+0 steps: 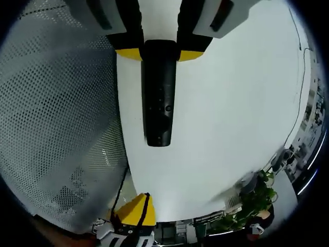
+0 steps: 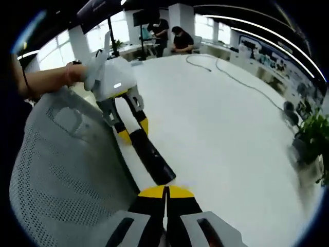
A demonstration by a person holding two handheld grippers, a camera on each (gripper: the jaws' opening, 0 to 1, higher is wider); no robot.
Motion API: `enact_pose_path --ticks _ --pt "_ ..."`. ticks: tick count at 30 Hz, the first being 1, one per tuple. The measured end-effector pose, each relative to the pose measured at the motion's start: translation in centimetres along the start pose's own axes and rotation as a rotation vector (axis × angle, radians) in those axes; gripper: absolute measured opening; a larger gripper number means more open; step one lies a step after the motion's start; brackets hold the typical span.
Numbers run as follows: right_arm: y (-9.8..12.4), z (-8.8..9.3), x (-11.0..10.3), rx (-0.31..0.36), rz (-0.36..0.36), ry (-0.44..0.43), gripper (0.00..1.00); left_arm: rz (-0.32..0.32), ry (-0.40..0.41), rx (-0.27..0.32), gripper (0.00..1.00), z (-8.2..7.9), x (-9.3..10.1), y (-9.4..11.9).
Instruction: Press the specified remote control buttons in sequence, fully releasing each button before pressing the next.
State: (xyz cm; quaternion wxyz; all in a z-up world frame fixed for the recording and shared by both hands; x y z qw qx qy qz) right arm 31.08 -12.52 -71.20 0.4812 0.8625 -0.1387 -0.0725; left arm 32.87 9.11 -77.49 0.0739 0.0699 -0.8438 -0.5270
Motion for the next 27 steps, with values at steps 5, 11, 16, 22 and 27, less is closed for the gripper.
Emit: enact_pose_path --ticks 5,11,16,22,27 --pt "-2.5 -0.1 0.1 -0.101 -0.031 0.08 0.0 0.011 -0.008 0.019 0.24 0.2 0.0 0.0" --pt "-4.1 -0.7 0.2 -0.116 -0.057 0.088 0.0 0.014 -0.015 0.019 0.24 0.1 0.0 0.0" --pt "-5.2 -0.6 0.5 -0.135 -0.065 0.096 0.0 0.015 -0.011 0.021 0.24 0.1 0.0 0.0" --pt "-5.8 -0.4 0.5 -0.15 -0.068 0.115 0.0 0.017 -0.008 0.023 0.24 0.2 0.0 0.0" --pt "-6.2 -0.5 0.6 -0.16 -0.061 0.125 0.0 0.018 -0.007 0.024 0.24 0.2 -0.1 0.0"
Point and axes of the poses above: the point that each gripper's makers call its tool centre point, and the gripper's own axes: y roughly backward along the fingers, x roughly to its right, z roughly out of its underside, the point moved 10 cm from there along y, roughly backward along the fingers, and after that the axes turned 8 degrees about y, right-handed, at the moved point
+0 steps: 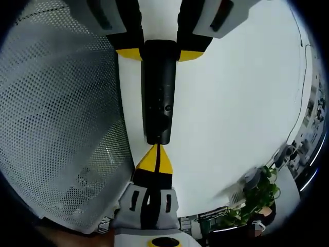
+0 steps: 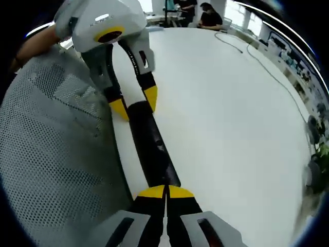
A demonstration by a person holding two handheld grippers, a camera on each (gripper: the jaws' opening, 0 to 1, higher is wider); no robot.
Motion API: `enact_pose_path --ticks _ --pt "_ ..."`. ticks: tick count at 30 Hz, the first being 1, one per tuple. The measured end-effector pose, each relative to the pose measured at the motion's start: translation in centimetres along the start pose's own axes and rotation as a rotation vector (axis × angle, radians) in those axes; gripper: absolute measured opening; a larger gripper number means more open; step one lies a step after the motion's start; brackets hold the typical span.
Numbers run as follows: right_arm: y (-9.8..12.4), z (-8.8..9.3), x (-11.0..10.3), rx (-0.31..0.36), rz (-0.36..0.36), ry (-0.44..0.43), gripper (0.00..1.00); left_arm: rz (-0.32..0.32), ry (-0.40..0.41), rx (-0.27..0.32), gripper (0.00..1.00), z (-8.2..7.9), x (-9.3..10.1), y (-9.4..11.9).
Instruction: Press the specified remote control buttons in sequence, fully releasing each button before pressing the next.
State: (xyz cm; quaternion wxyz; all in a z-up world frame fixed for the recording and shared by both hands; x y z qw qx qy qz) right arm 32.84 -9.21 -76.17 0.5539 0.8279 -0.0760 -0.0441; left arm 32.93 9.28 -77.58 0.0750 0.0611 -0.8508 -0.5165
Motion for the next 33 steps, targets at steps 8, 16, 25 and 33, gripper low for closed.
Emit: enact_pose_path --ticks 8,16,25,33 --pt "-0.2 -0.3 -0.1 -0.027 -0.003 0.05 0.0 0.0 0.001 -0.001 0.24 0.0 0.0 0.0" --pt "-0.5 -1.1 0.1 -0.097 0.006 0.07 0.0 0.003 0.005 0.005 0.24 0.1 0.0 0.0" --pt "0.2 0.0 0.4 -0.01 -0.024 -0.026 0.0 0.002 0.009 0.01 0.24 0.1 0.0 0.0" --pt "0.2 -1.1 0.1 0.073 -0.006 -0.029 0.0 0.003 0.011 0.006 0.24 0.1 0.0 0.0"
Point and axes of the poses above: the point that each gripper's makers call its tool centre point, and the gripper's own axes: y roughly backward along the fingers, x roughly to its right, z roughly out of its underside, the point moved 10 cm from there along y, roughly backward along the fingers, and after that the axes turned 8 degrees about y, right-handed, at the moved point
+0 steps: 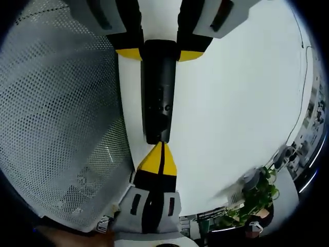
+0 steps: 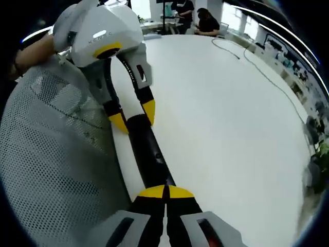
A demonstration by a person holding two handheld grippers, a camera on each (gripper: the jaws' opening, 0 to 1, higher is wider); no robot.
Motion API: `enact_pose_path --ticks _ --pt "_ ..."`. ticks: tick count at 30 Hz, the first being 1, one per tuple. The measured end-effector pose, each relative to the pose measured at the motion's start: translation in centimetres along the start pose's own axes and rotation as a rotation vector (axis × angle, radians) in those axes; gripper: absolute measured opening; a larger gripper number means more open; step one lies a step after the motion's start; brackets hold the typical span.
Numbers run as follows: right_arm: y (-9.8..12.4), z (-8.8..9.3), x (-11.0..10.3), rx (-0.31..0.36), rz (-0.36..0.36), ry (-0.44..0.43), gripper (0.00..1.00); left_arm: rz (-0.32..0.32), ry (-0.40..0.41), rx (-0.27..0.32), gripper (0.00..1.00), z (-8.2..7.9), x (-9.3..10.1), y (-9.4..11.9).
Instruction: Press the specified remote control buttons in sequence, fully releasing each button before pressing the next.
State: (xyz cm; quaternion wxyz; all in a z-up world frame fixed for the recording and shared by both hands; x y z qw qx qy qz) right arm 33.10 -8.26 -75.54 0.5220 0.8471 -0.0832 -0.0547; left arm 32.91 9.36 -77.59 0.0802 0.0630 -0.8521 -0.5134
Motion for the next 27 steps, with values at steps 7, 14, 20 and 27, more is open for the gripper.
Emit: enact_pose_path --ticks 7,14,20,27 --pt "-0.8 0.2 -0.3 -0.037 -0.021 0.03 0.0 -0.001 0.002 0.001 0.24 0.0 0.0 0.0" --pt "-0.9 -0.5 -0.1 -0.093 -0.039 0.015 0.0 0.003 0.007 0.005 0.24 0.1 0.0 0.0" --pt "-1.0 -0.7 0.5 -0.127 -0.078 -0.049 0.0 0.005 0.011 0.011 0.25 0.1 0.0 0.0" --pt "-0.7 0.3 -0.6 -0.036 -0.003 0.002 0.0 0.001 0.014 0.008 0.25 0.1 0.0 0.0"
Point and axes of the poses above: the point that each gripper's makers call its tool centre point, and the gripper's own axes: y roughly backward along the fingers, x roughly to its right, z roughly out of its underside, the point moved 10 cm from there along y, roughly backward along the fingers, and after that the axes turned 8 degrees about y, right-handed, at the moved point
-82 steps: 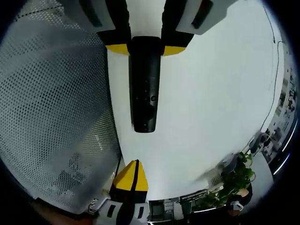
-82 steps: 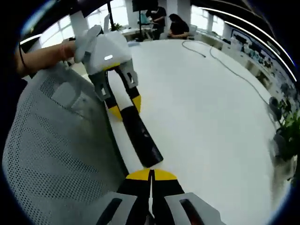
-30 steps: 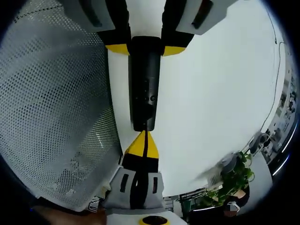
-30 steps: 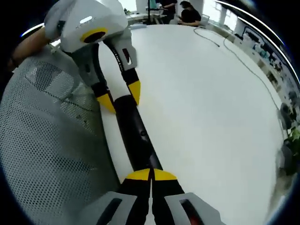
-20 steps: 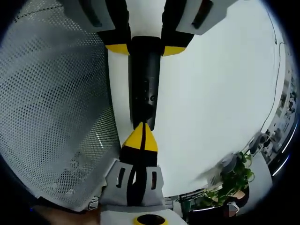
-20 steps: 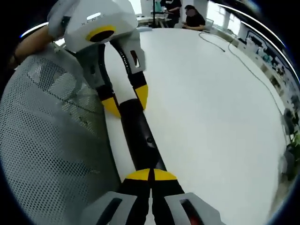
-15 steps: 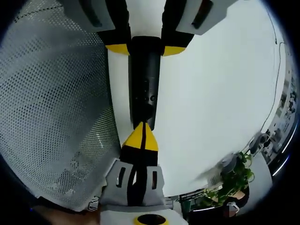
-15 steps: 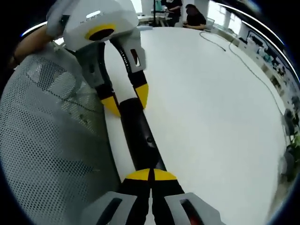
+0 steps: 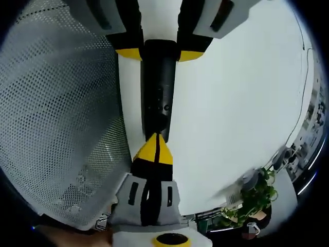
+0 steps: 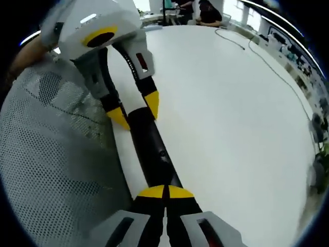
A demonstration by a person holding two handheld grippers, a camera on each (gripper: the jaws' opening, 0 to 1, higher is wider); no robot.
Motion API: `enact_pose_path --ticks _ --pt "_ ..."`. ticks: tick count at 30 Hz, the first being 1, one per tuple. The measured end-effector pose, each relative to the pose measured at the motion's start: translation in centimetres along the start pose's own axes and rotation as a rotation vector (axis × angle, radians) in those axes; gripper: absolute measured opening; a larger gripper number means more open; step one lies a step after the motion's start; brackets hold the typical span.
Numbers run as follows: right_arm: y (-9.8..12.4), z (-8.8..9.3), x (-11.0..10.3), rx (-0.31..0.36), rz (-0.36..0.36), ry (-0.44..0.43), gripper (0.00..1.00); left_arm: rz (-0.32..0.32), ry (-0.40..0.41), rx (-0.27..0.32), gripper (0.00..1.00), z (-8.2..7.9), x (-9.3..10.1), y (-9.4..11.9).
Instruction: Press the specified remote control buttons in sequence, fully releasing each button before pressing the next.
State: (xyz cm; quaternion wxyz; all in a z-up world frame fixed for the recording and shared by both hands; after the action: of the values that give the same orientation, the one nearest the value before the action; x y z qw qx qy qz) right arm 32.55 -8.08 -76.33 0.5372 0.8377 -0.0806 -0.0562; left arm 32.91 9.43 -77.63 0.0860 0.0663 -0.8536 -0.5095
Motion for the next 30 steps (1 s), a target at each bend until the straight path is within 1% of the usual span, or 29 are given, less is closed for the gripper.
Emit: enact_pose_path --ticks 1,3,4,5,9,13,14,15,17,19,20,25,26,28,29,30 --pt "0.0 0.2 -0.1 0.02 0.008 0.013 0.0 0.0 0.001 0.0 0.25 0.0 0.0 0.0" --pt "0.1 0.5 0.0 0.037 0.006 0.009 0.0 0.0 0.002 0.001 0.25 0.0 0.0 0.0" --pt "0.1 0.5 0.1 0.046 0.004 -0.011 0.0 0.001 0.002 0.002 0.25 0.0 0.0 0.0" --pt "0.1 0.4 0.1 0.053 0.0 -0.055 0.0 0.001 0.002 0.004 0.25 0.0 0.0 0.0" --pt "0.0 0.4 0.2 0.058 -0.003 -0.063 0.0 0.001 0.004 0.007 0.25 0.1 0.0 0.0" --pt "-0.3 -0.4 -0.2 0.066 -0.018 -0.004 0.0 0.002 0.005 0.009 0.25 0.1 0.0 0.0" --pt "-0.5 -0.5 -0.2 0.059 -0.025 0.009 0.0 0.002 0.006 0.01 0.25 0.1 -0.1 0.0" --pt "-0.4 -0.5 -0.1 0.039 -0.019 0.037 0.0 0.002 0.006 0.01 0.25 0.1 -0.1 0.0" --pt "-0.4 -0.7 -0.2 0.029 -0.025 0.066 0.0 0.002 0.006 0.012 0.25 0.1 -0.1 0.0" --pt "-0.5 -0.8 -0.1 0.014 -0.028 0.152 0.0 0.003 0.005 0.014 0.25 0.1 -0.1 0.0" --pt "-0.5 -0.8 -0.1 0.011 -0.031 0.157 0.0 0.003 0.005 0.016 0.25 0.1 -0.1 0.0" --pt "-0.6 -1.1 0.2 -0.006 -0.047 0.159 0.0 0.006 0.004 0.018 0.25 0.2 -0.1 0.0" --pt "-0.6 -1.0 0.2 -0.001 -0.046 0.139 0.0 0.006 0.005 0.018 0.25 0.2 -0.1 0.0" --pt "-0.5 -0.8 0.2 0.015 -0.045 0.134 0.0 0.006 0.004 0.02 0.25 0.2 -0.1 0.0" --pt "-0.4 -0.6 0.2 0.036 -0.047 0.125 0.0 0.006 0.005 0.02 0.25 0.2 -0.1 0.0" --pt "-0.4 -0.4 0.2 0.052 -0.047 0.094 0.0 0.005 0.005 0.02 0.25 0.2 -0.1 0.0"
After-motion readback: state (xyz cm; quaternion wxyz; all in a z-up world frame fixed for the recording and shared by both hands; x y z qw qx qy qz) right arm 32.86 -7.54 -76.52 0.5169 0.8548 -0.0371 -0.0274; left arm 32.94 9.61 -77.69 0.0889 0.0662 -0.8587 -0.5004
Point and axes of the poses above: the point that each gripper's makers call its tool centre point, and the gripper's own axes: y roughly backward along the fingers, x roughly to its right, z roughly out of its underside, the point moved 10 cm from there along y, roughly backward along the fingers, and after that the axes turned 8 degrees about y, right-handed, at the moved point
